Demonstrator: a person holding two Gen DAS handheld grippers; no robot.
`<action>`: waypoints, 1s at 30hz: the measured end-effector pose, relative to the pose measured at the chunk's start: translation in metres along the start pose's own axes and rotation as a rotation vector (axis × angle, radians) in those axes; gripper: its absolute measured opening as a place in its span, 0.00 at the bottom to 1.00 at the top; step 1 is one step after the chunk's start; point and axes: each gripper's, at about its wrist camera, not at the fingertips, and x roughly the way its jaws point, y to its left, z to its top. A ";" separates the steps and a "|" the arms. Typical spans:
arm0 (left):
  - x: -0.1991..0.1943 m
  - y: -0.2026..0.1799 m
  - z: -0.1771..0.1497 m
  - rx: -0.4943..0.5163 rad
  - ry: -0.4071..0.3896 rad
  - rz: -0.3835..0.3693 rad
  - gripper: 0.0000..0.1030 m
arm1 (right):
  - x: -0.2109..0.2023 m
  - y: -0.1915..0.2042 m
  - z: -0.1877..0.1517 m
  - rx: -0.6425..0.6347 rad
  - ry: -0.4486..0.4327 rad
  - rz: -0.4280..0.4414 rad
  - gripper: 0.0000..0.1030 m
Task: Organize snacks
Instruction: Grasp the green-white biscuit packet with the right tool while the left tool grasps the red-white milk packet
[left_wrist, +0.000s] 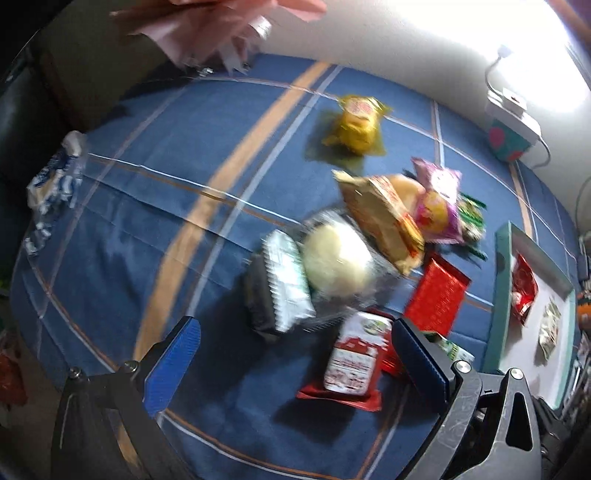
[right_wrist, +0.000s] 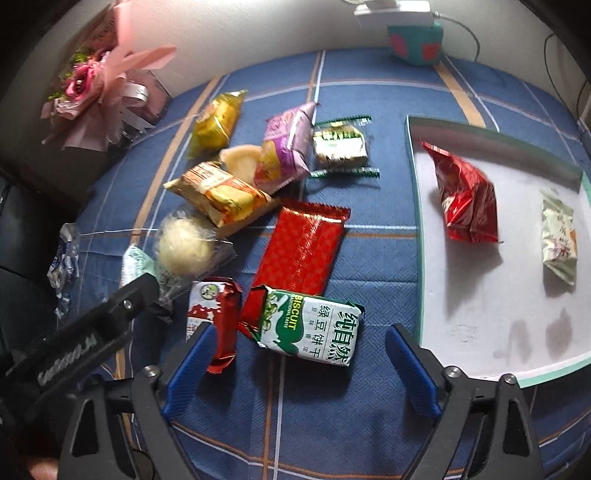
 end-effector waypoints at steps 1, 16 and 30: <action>0.003 -0.004 -0.001 0.004 0.015 -0.010 1.00 | 0.004 -0.001 0.000 0.006 0.011 0.004 0.87; 0.020 -0.028 -0.011 0.019 0.106 -0.087 0.75 | 0.030 -0.015 -0.002 0.038 0.071 -0.015 0.71; 0.049 -0.032 -0.008 -0.019 0.164 -0.140 0.52 | 0.045 -0.015 -0.001 0.039 0.084 -0.008 0.64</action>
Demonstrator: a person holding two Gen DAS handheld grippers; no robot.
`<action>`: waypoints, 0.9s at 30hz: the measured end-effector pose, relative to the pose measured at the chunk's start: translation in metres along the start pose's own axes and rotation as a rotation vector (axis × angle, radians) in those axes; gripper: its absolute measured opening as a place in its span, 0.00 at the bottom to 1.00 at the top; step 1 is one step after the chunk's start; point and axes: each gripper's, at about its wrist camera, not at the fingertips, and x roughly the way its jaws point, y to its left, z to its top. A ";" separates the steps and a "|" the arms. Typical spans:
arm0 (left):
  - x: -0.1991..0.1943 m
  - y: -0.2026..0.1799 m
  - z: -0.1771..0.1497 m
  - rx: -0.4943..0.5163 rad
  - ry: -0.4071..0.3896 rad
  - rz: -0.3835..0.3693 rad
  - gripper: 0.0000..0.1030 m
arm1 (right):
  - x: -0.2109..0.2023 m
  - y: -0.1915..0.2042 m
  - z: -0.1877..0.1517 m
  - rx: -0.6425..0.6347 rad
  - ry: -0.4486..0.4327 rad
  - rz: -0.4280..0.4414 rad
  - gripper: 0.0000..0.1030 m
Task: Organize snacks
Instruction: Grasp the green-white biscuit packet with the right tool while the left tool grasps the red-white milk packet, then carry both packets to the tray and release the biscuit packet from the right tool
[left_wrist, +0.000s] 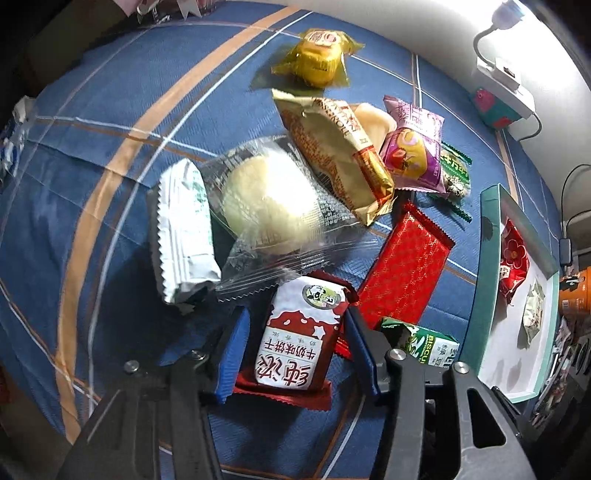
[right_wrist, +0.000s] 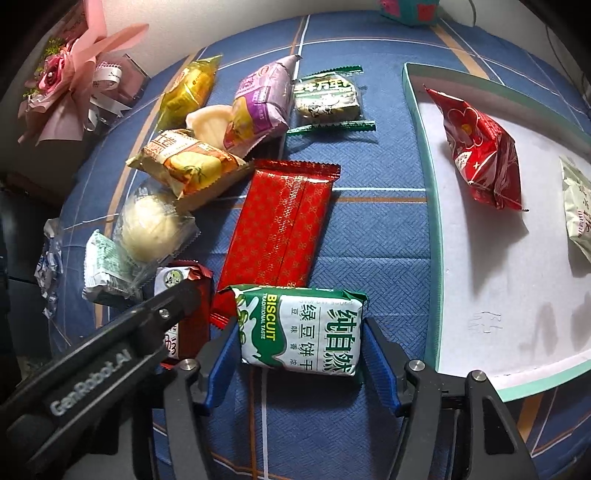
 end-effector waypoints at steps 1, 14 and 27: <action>0.002 0.001 0.001 -0.005 0.005 -0.008 0.50 | 0.000 0.000 0.000 -0.002 0.001 -0.001 0.64; 0.014 0.001 0.002 -0.012 -0.005 -0.011 0.43 | 0.007 0.003 0.000 -0.009 0.004 -0.006 0.64; -0.004 0.008 -0.001 -0.020 -0.020 -0.006 0.41 | 0.003 0.001 -0.001 -0.018 -0.010 -0.006 0.61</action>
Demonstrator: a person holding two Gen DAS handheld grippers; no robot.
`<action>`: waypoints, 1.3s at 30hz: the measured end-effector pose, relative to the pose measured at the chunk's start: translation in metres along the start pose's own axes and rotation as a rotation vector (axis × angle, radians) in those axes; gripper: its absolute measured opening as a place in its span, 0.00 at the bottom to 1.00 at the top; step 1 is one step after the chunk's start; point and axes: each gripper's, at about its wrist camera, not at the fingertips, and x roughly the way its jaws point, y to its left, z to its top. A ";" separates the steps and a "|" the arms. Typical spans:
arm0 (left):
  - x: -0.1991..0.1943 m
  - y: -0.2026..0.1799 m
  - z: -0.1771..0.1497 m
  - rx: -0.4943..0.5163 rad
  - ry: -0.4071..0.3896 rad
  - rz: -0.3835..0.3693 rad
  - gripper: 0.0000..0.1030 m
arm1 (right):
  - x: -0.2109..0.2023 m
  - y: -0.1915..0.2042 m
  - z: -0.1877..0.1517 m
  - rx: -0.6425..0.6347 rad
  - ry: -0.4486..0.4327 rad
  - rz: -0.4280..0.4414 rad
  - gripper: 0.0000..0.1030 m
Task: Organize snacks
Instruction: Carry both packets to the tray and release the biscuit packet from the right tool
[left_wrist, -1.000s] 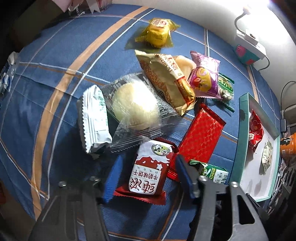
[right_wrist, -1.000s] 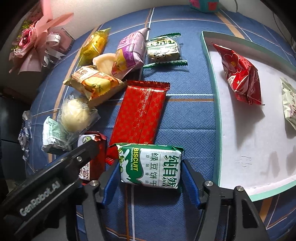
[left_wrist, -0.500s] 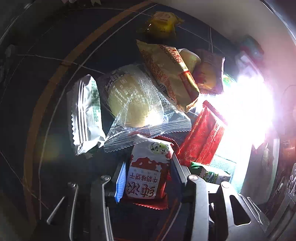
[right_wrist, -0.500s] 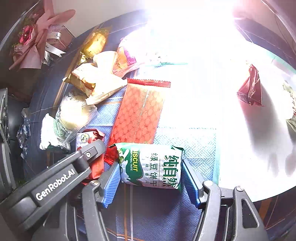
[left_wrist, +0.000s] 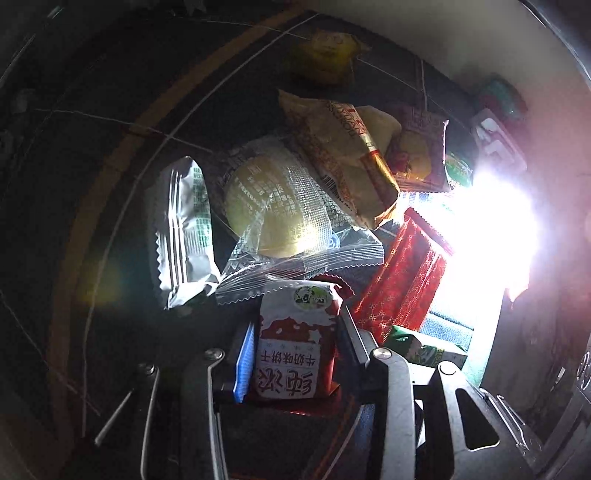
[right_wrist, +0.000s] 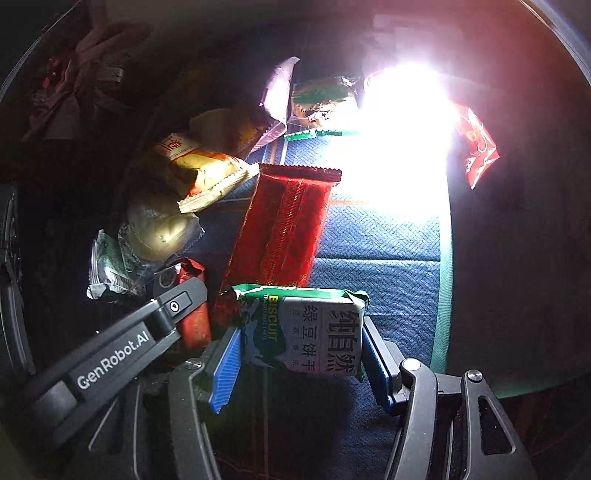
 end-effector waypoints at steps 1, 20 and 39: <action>-0.002 0.001 0.000 -0.002 -0.002 -0.002 0.40 | -0.001 0.000 0.000 -0.003 -0.004 -0.003 0.61; -0.059 -0.012 -0.007 0.014 -0.103 -0.018 0.40 | -0.035 0.000 -0.003 -0.028 -0.069 -0.001 0.61; -0.099 -0.048 -0.030 0.127 -0.174 -0.078 0.40 | -0.077 -0.048 0.003 0.054 -0.147 -0.062 0.61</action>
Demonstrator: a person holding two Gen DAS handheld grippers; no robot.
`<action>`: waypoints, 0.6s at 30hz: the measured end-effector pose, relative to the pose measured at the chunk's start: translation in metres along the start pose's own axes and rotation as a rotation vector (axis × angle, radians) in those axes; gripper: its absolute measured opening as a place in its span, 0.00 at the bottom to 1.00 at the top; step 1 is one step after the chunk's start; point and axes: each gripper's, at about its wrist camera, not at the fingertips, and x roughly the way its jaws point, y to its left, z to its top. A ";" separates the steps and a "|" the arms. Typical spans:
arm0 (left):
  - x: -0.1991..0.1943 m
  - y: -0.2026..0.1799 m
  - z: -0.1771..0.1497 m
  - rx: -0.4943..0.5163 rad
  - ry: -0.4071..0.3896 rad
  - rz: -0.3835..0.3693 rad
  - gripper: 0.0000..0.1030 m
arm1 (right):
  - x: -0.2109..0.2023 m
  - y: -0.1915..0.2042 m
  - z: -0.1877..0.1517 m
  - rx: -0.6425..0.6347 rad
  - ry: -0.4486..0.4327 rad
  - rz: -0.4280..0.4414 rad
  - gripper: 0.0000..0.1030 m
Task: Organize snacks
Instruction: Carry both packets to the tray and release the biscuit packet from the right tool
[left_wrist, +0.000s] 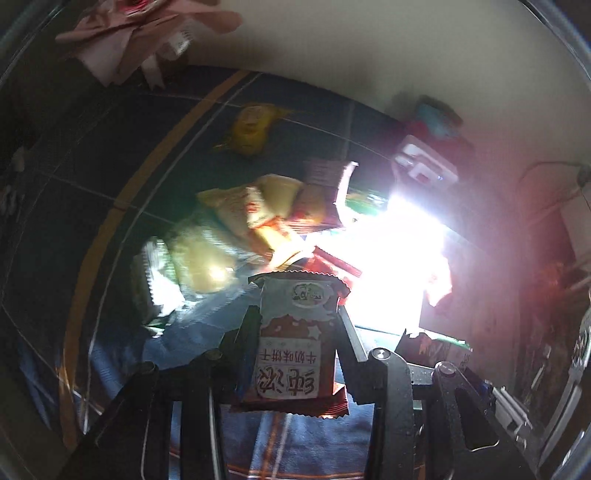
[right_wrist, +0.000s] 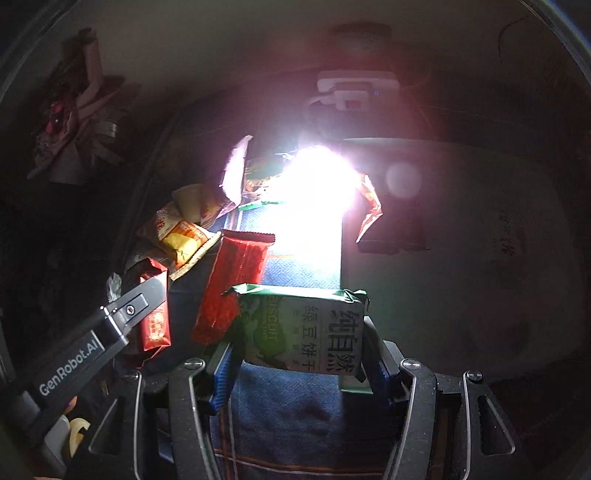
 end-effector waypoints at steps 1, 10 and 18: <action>-0.001 -0.006 -0.002 0.016 0.001 -0.004 0.40 | -0.001 -0.006 0.001 0.012 -0.002 -0.006 0.61; 0.017 -0.068 -0.017 0.168 0.045 -0.054 0.40 | -0.009 -0.079 0.013 0.165 -0.036 -0.130 0.61; 0.031 -0.116 -0.037 0.298 0.081 -0.103 0.40 | -0.017 -0.140 0.015 0.297 -0.042 -0.196 0.61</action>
